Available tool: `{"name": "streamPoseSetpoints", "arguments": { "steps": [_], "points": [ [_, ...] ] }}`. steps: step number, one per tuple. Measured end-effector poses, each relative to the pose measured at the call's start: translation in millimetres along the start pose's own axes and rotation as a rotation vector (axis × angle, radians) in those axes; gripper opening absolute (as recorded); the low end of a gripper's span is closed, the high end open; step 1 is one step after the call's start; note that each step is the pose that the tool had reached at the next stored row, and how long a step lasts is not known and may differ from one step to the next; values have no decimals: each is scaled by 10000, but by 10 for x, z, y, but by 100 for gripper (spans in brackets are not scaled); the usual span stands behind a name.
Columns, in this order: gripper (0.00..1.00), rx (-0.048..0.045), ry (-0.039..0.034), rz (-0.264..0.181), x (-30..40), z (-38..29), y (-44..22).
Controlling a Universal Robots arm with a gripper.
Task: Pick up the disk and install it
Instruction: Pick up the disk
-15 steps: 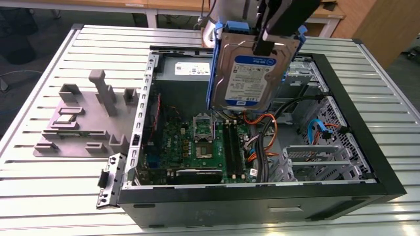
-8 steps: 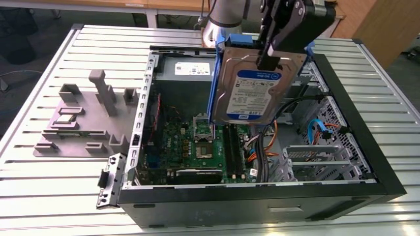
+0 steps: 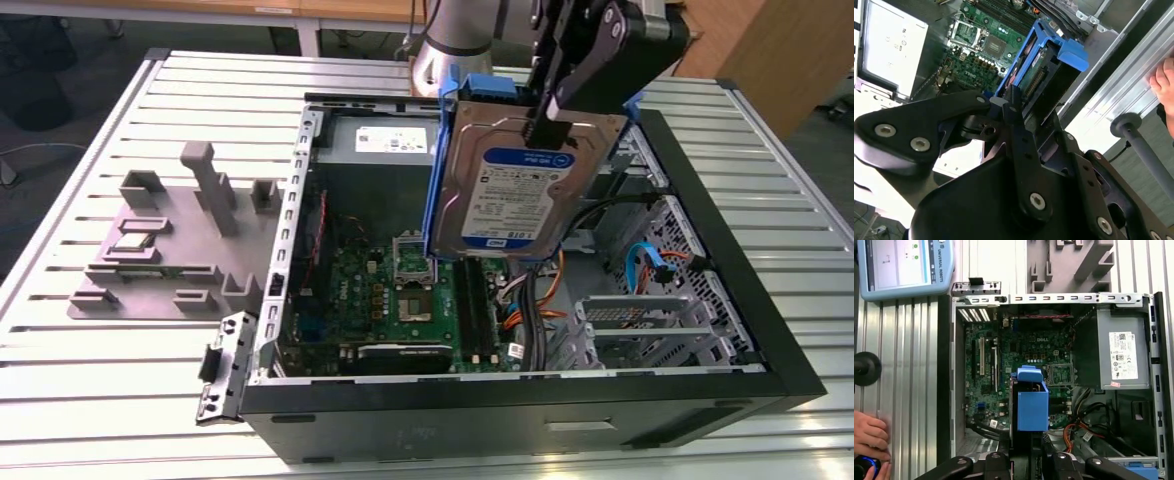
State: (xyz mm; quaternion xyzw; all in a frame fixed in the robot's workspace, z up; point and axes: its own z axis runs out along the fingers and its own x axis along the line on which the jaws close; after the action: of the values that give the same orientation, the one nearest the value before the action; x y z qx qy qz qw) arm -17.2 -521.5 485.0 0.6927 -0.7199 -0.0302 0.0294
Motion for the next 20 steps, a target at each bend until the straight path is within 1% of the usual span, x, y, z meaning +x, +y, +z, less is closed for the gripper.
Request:
{"name": "streamPoseSetpoints", "arguments": {
  "steps": [2,5,9,13,15,17,20],
  "points": [
    [35,0,0,0,40,0,-6],
    [35,0,-1,1,130,0,-13],
    [35,0,-1,1,231,1,-24],
    [35,1,5,2,255,1,-29],
    [35,1,4,1,261,2,-44],
    [35,1,5,1,260,-2,-95],
    [35,0,6,2,261,-11,-210]
  ]
}}
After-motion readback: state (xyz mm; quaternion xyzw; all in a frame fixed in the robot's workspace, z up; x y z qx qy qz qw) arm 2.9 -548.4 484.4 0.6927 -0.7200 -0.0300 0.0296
